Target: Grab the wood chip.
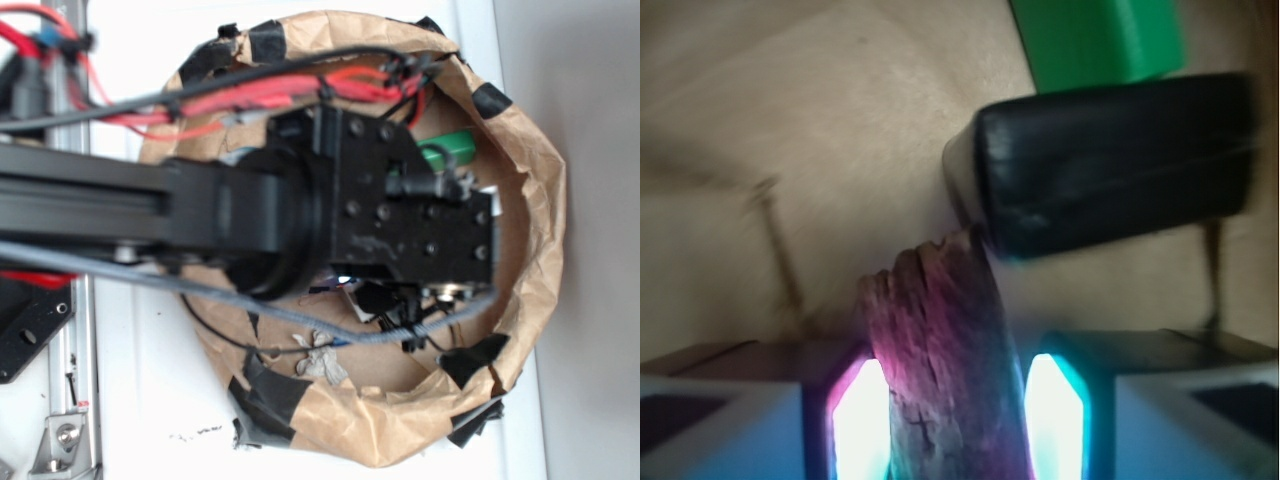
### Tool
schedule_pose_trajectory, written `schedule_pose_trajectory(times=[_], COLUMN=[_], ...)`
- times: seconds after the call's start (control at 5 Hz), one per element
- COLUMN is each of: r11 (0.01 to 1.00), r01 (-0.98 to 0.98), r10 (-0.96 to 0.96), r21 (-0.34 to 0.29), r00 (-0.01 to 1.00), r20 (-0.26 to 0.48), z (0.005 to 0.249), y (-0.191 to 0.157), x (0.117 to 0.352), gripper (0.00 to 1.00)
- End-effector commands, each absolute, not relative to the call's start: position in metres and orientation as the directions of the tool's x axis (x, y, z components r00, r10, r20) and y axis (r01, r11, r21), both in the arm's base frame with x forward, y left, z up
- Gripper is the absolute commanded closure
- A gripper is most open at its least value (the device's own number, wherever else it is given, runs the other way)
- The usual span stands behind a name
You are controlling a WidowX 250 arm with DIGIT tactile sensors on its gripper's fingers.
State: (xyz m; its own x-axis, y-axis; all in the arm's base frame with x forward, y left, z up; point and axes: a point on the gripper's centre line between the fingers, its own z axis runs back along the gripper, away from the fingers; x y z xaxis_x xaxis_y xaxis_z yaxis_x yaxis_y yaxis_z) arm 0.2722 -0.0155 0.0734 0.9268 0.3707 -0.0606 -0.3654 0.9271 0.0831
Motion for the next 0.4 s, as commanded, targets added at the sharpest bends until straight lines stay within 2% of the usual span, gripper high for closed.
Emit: schedule_pose_trajectory(times=[0.0, 0.2], r11=[0.955, 0.937], r01=[-0.249, -0.298], r10=[0.271, 0.326], r21=[-0.161, -0.183], r00=[0.953, 0.935], r20=[0.136, 0.143], z=[0.179, 0.193], y=[0.020, 0.032], x=[0.277, 0.269], gripper=[1.00, 1.00])
